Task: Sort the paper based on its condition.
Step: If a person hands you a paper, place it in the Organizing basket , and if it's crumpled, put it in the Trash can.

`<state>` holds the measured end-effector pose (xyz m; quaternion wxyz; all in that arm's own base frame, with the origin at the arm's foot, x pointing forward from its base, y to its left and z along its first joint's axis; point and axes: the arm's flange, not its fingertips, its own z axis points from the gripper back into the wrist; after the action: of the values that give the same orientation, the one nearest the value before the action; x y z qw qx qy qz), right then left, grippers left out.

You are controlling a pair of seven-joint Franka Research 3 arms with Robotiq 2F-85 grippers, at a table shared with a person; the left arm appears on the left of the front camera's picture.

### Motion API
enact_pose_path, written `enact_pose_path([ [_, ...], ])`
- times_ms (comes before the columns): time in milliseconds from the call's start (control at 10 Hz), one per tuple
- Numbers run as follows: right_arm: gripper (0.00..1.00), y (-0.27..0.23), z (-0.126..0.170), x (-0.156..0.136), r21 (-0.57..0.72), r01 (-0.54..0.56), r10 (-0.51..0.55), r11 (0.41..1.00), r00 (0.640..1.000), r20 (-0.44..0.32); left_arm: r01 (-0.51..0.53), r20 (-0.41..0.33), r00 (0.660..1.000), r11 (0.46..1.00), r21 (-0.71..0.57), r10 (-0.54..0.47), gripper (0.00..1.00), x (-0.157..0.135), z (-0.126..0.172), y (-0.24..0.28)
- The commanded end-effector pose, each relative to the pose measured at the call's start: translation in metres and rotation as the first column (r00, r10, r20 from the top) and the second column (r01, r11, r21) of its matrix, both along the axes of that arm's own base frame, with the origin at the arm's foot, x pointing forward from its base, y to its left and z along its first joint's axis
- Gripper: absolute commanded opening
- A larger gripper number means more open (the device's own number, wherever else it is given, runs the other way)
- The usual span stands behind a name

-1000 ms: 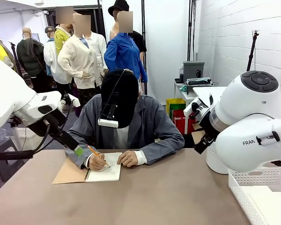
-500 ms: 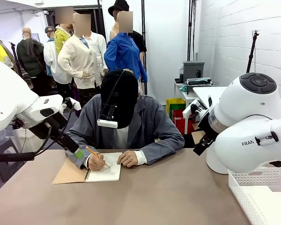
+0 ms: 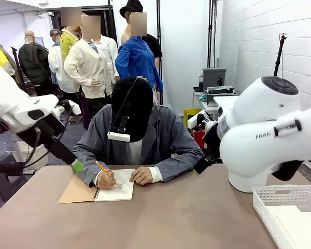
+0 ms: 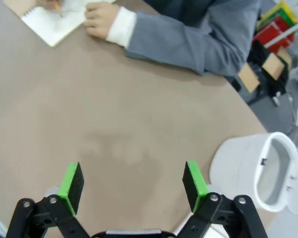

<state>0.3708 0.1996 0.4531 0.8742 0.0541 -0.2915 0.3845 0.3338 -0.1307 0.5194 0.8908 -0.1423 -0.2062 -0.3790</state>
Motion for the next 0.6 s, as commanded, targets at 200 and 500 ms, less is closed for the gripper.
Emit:
enact_pose_path([
  [200, 1.0, -0.004, 0.05, -0.006, 0.007, -0.105, 0.105, 0.994, 0.994, -0.029, 0.123, -0.044, 0.991, 0.991, -0.061, -0.126, 1.0, -0.016, 0.041, 0.031],
  [500, 1.0, 0.008, 0.098, -0.021, 0.037, -0.202, 0.203, 0.979, 0.979, -0.016, 0.105, 0.049, 0.993, 0.994, -0.016, -0.104, 1.0, -0.009, 0.073, 0.051],
])
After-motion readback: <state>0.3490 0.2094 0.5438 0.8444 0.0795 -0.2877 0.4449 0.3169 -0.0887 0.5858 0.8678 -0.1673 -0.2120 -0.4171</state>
